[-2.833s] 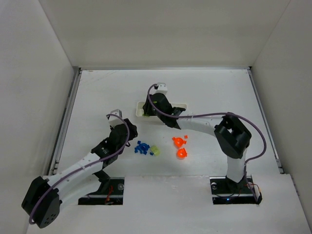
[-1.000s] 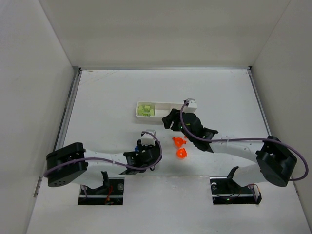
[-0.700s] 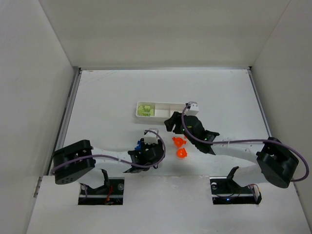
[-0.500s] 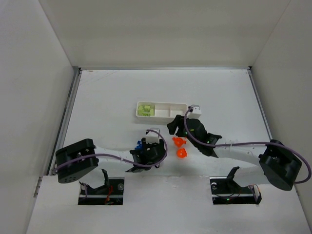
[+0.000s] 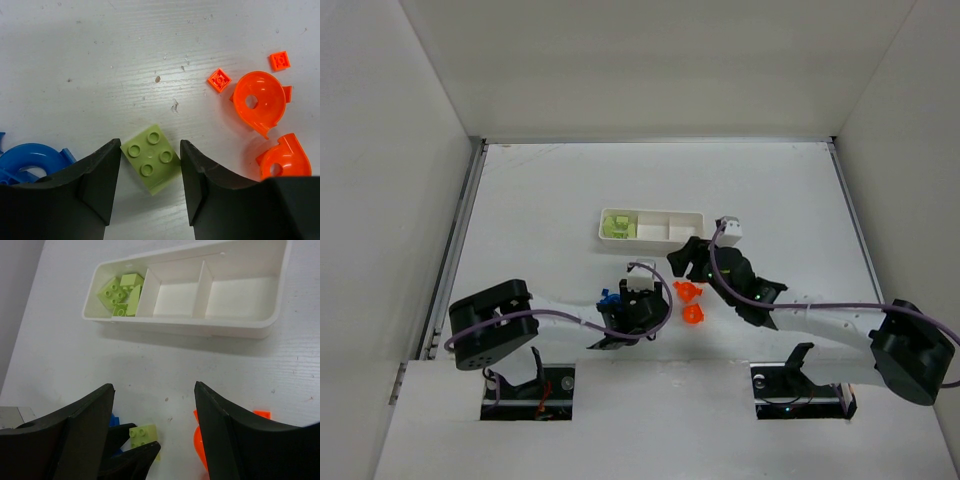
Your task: Sort the legos into containers by color
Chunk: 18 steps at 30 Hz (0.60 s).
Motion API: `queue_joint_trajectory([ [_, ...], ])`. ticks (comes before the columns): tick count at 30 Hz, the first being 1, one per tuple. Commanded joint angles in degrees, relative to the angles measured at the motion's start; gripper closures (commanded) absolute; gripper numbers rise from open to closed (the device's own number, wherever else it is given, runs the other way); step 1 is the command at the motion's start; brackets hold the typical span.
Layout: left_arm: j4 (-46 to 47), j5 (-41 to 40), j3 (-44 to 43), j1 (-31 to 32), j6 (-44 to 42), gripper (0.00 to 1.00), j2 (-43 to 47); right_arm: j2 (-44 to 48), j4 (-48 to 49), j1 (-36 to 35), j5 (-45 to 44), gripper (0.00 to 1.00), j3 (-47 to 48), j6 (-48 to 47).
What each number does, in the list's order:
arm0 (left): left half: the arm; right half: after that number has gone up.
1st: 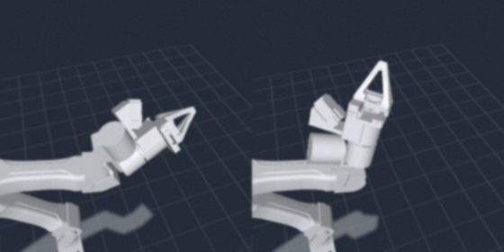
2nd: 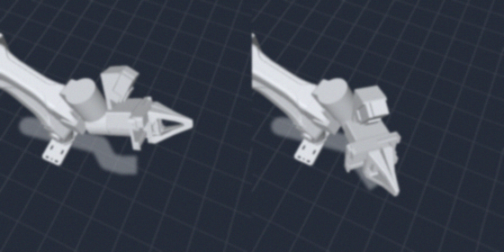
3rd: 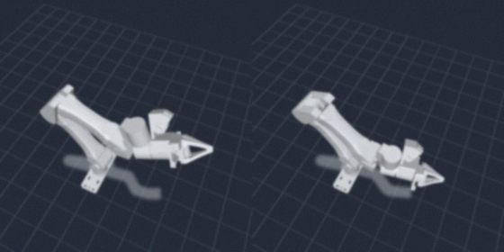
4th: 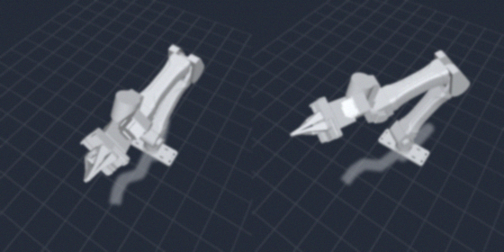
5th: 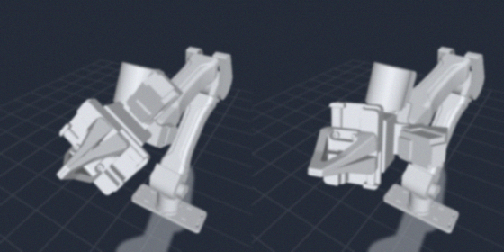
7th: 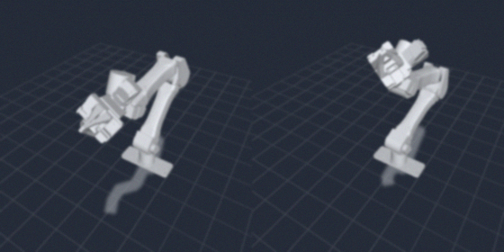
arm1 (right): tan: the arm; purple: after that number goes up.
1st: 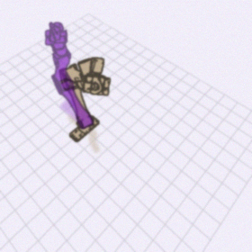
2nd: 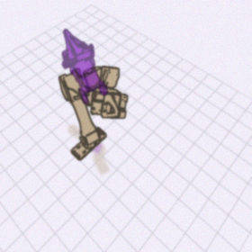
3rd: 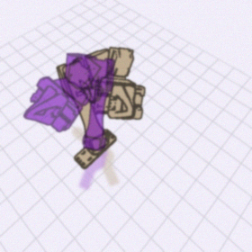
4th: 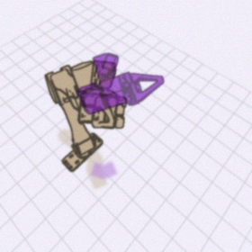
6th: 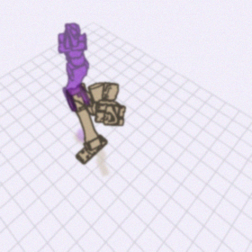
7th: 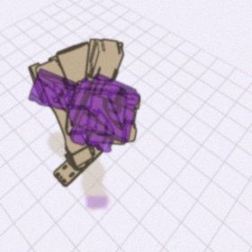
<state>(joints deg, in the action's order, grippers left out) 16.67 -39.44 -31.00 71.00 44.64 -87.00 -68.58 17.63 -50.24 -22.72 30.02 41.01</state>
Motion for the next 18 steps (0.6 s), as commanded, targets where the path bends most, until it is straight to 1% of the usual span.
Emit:
queue_joint_trajectory([
  [1,-1.4,0.2,-0.7,-0.4,-0.6,0.63,0.8,1.5,2.9,0.4,-0.2,0.28,-0.3,0.6],
  [5,-1.5,0.1,-0.1,-0.9,-2.2,0.70,5.1,3.6,2.8,1.3,-0.1,0.28,-1.2,0.4],
  [10,-1.5,0.3,1.5,-2.9,-4.4,0.74,13.3,6.2,1.5,4.1,0.7,0.28,-2.0,0.1],
  [14,-2.7,1.6,2.7,-7.6,-6.4,0.74,20.3,6.9,0.8,5.8,1.6,0.28,-2.4,-0.1],
  [18,-4.4,5.2,1.0,-15.0,-8.7,0.75,24.2,6.9,0.8,5.7,1.7,0.28,-2.9,0.2],
])
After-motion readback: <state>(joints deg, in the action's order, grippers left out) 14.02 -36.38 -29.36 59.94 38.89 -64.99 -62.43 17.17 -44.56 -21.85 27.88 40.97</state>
